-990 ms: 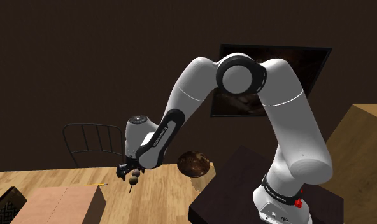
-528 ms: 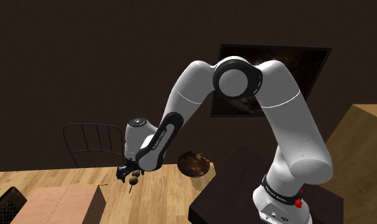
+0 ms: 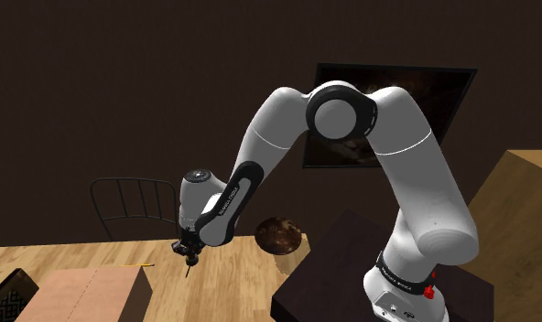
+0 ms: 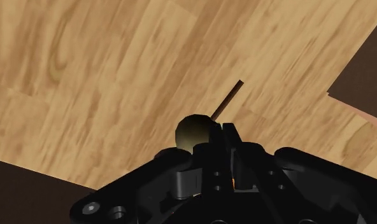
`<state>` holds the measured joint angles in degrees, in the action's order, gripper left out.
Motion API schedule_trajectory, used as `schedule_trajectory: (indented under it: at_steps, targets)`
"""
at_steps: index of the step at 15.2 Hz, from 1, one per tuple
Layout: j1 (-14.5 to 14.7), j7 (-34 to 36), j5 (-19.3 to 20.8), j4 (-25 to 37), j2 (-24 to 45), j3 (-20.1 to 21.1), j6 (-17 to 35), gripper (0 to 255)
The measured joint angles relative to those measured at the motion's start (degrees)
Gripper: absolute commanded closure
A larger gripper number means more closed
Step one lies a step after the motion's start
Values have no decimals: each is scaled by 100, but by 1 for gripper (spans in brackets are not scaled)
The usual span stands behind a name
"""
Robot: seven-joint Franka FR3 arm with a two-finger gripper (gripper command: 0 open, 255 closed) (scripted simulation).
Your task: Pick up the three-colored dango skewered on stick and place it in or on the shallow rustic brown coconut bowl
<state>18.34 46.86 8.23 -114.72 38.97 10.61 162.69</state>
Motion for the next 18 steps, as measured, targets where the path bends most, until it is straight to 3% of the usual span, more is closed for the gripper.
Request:
schedule_trajectory:
  at_steps: [3, 4, 6, 10, 11, 13, 18]
  targets:
    - [0, 0, 0, 0, 0, 0, 0, 255]
    - [0, 0, 0, 0, 0, 0, 0, 0]
    - [150, 186, 31, 23, 30, -180, 64, 0]
    - [1293, 1765, 124, 307, 377, -1524, 341, 0]
    - [1456, 2010, 119, 343, 426, -1722, 367, 0]
    - [1578, 2206, 112, 414, 558, -1882, 439, 0]
    - [1555, 2258, 88, 740, 995, -1907, 559, 0]
